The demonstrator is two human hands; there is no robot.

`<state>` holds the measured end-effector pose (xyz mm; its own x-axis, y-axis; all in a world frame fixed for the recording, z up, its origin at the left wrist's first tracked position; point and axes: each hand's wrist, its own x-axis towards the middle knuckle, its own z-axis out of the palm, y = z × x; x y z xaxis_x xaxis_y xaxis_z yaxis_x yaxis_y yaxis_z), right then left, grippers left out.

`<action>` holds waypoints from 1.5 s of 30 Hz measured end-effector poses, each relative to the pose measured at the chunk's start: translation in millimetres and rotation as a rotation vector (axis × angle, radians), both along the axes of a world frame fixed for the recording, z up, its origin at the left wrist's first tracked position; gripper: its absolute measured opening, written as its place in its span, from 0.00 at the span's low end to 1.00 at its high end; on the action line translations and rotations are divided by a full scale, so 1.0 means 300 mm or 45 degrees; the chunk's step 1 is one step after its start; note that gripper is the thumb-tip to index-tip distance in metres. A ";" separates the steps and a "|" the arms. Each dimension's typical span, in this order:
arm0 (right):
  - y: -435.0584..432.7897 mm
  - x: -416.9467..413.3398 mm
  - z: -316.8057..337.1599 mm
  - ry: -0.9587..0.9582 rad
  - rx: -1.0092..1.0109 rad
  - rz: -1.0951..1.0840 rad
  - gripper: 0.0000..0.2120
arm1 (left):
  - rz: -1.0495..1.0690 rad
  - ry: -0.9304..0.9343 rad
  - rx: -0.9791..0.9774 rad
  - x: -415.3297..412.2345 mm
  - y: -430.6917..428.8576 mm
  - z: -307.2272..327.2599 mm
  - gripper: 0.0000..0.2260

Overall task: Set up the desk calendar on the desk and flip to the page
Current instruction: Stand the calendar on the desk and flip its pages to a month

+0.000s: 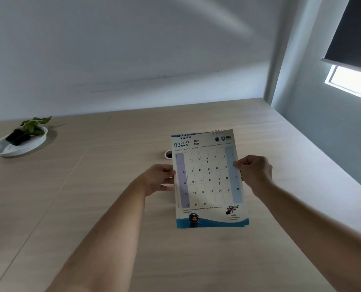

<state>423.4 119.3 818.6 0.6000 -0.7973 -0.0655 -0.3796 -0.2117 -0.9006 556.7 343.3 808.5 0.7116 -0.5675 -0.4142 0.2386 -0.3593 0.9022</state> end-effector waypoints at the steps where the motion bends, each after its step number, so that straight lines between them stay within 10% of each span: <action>1: 0.002 0.001 0.005 0.032 -0.079 0.012 0.11 | 0.003 -0.031 0.017 -0.002 -0.004 -0.005 0.12; 17: -0.027 0.029 0.085 0.406 0.062 0.168 0.10 | -0.046 -0.112 0.087 0.019 -0.003 -0.009 0.11; 21: -0.046 -0.003 0.172 0.122 0.609 0.461 0.13 | 0.068 -0.233 0.110 0.013 -0.019 0.020 0.10; 31: -0.122 0.068 0.403 -0.511 0.995 0.563 0.08 | 0.228 -0.512 0.181 0.045 -0.096 0.096 0.13; 45: -0.132 0.300 0.246 0.003 0.142 0.222 0.06 | 0.232 -0.650 0.327 0.054 -0.117 0.081 0.13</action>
<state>513.3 79.8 892.5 0.7280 -0.6691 -0.1493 -0.3482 -0.1732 -0.9213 573.0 308.2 832.7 0.9331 -0.3448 -0.1023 -0.1239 -0.5753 0.8085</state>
